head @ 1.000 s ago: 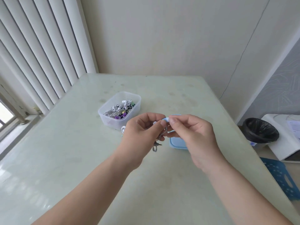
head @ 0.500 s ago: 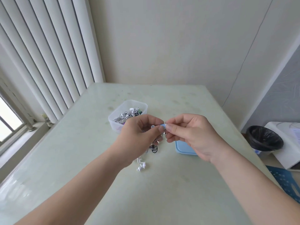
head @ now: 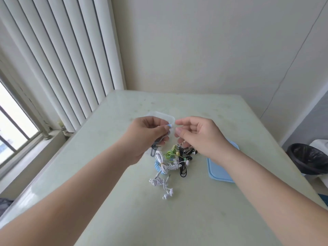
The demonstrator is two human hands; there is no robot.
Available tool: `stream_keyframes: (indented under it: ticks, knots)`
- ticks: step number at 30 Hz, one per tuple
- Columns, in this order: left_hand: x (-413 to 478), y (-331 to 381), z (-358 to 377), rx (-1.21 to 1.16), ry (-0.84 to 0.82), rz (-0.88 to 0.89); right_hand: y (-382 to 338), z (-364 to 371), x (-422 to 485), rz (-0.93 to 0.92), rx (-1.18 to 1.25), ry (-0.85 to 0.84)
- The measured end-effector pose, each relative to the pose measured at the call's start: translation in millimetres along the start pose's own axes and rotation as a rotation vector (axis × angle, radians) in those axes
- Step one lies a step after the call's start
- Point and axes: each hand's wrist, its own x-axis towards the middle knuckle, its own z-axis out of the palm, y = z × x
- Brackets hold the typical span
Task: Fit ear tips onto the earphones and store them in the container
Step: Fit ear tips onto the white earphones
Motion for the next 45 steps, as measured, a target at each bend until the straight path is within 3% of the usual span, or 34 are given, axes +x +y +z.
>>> stream_keyframes:
  ticks: [5,10,14,17,25,31,35,38,41,43,45]
  knots:
    - [55,6,-27,0.182,0.137,-0.028,11,16,46,0.118,0.002,-0.019]
    - [119,-8,-41,0.667,0.257,0.032,21,22,71,0.145,0.019,-0.035]
    - [150,-20,-34,1.121,0.209,0.102,28,18,75,0.160,0.052,-0.047]
    - [158,-23,-23,1.317,0.141,0.105,30,11,73,0.170,0.073,-0.049]
    - [135,2,-37,1.230,0.119,0.158,33,1,64,0.197,0.094,-0.029]
    - [114,-15,-33,1.479,-0.130,-0.027,38,3,49,0.230,0.088,-0.026]
    - [104,-16,-23,1.518,-0.159,-0.052,38,1,34,0.255,0.055,-0.029]
    - [92,-9,-22,1.543,-0.072,0.069,35,1,22,0.246,0.016,-0.030]
    - [55,1,-14,1.418,-0.017,0.400,36,4,6,0.259,-0.075,-0.089]
    - [21,3,-10,1.301,-0.168,0.534,38,7,-6,0.294,-0.173,-0.171]
    - [-7,0,-8,1.293,-0.422,0.450,39,11,-15,0.325,-0.246,-0.242]
